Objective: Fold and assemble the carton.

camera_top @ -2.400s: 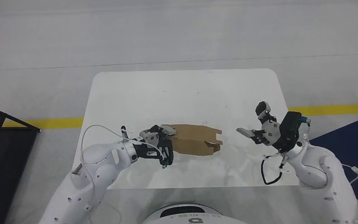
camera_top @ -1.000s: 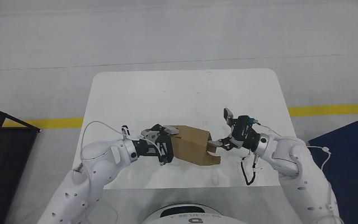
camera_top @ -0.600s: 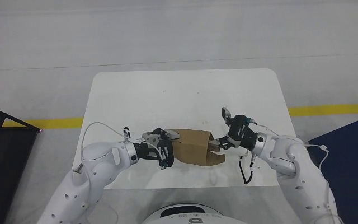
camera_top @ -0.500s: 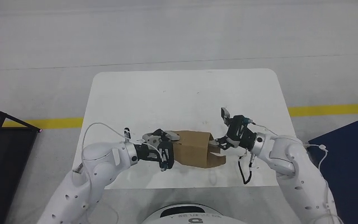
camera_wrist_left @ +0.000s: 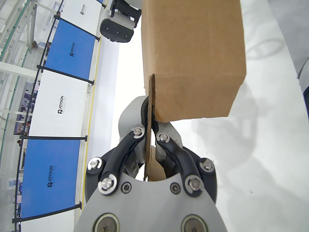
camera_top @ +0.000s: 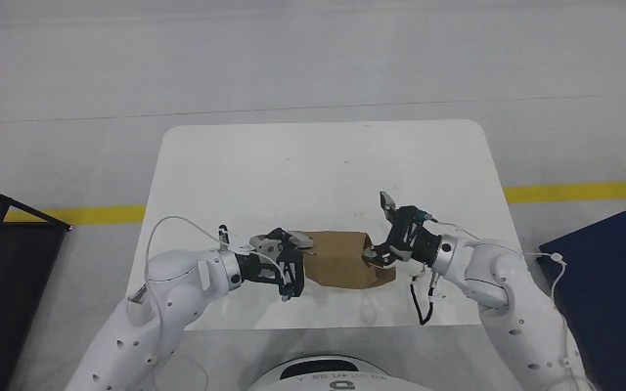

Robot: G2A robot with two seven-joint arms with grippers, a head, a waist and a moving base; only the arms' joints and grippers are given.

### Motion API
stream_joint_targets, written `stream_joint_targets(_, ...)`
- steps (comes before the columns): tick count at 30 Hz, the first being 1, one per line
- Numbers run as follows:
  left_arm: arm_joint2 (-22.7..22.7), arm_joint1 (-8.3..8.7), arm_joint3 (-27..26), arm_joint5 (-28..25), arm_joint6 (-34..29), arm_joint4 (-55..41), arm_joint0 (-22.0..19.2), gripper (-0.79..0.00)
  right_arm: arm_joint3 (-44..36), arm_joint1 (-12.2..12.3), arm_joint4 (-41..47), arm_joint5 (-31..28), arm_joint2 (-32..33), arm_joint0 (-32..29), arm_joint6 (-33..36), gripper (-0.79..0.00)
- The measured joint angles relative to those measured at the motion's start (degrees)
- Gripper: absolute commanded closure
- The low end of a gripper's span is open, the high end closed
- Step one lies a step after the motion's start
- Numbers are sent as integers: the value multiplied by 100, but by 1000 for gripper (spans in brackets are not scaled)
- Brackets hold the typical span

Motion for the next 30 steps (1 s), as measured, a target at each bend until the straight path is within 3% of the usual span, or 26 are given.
stream_joint_targets(13,-257,-23,82,92,-280,-1077,54,0,152,56,960,194,808,-458,-669,-785)
stream_joint_targets(19,-235,-53,95,51,-700,-1664,32,0,243,64,1629,-166,798,-587,-882,-785)
stream_joint_targets(22,-224,-63,88,34,-931,-1857,-4,0,99,95,1459,-511,797,-546,-662,-785)
stream_joint_targets(30,-192,-78,62,77,-1157,-2146,-50,0,-232,121,791,-413,566,-382,-212,-785)
